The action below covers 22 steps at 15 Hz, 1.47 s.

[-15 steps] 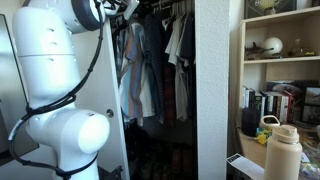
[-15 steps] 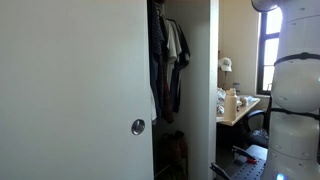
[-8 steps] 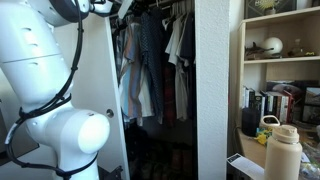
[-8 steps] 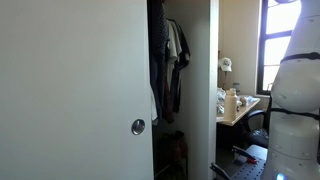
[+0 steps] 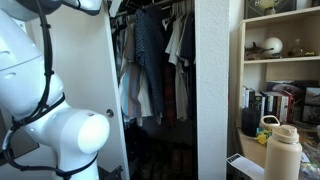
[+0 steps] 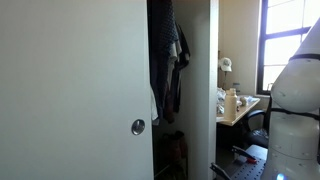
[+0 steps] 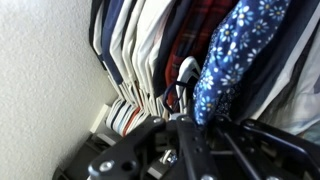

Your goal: Move the hanger with the black and white shirt to the right

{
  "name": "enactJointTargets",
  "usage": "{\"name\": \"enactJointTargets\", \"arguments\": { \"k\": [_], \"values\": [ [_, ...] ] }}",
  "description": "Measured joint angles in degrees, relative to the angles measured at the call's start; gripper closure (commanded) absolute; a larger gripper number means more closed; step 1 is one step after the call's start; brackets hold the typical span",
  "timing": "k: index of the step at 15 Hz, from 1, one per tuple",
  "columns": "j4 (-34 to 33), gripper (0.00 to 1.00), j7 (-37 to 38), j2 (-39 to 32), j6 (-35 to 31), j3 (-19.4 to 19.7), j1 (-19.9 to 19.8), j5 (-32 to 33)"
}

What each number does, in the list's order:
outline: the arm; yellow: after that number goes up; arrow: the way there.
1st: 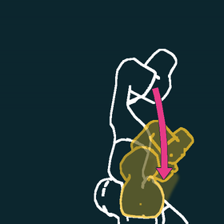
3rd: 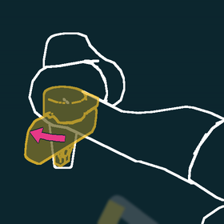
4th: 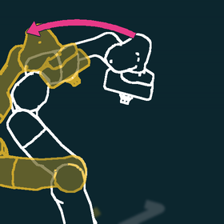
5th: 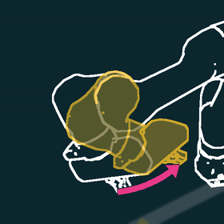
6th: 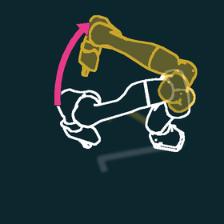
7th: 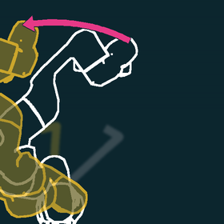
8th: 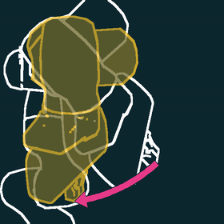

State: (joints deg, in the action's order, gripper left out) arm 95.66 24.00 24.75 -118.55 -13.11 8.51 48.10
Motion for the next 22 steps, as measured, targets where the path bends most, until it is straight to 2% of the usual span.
{"name": "enactJointTargets", "arguments": {
  "k": [5, 11, 15, 16, 17, 22],
  "values": [
    [6.56, 0.98, 0.00, 6.56, 1.53, -0.88, -0.03, -1.45],
    [12.29, 0.98, 0.26, 12.50, 3.81, -3.78, -0.14, -3.60],
    [15.27, 0.98, 2.18, 14.72, 4.20, -6.68, -0.54, -4.59],
    [15.79, 0.93, 2.64, 15.05, 4.42, -7.34, -0.58, -4.69],
    [16.25, 0.93, 3.28, 15.27, 4.50, -7.86, -0.59, -4.72],
    [16.67, 0.93, 3.47, 15.39, 4.51, -8.36, -1.07, -4.73]
  ]
}}
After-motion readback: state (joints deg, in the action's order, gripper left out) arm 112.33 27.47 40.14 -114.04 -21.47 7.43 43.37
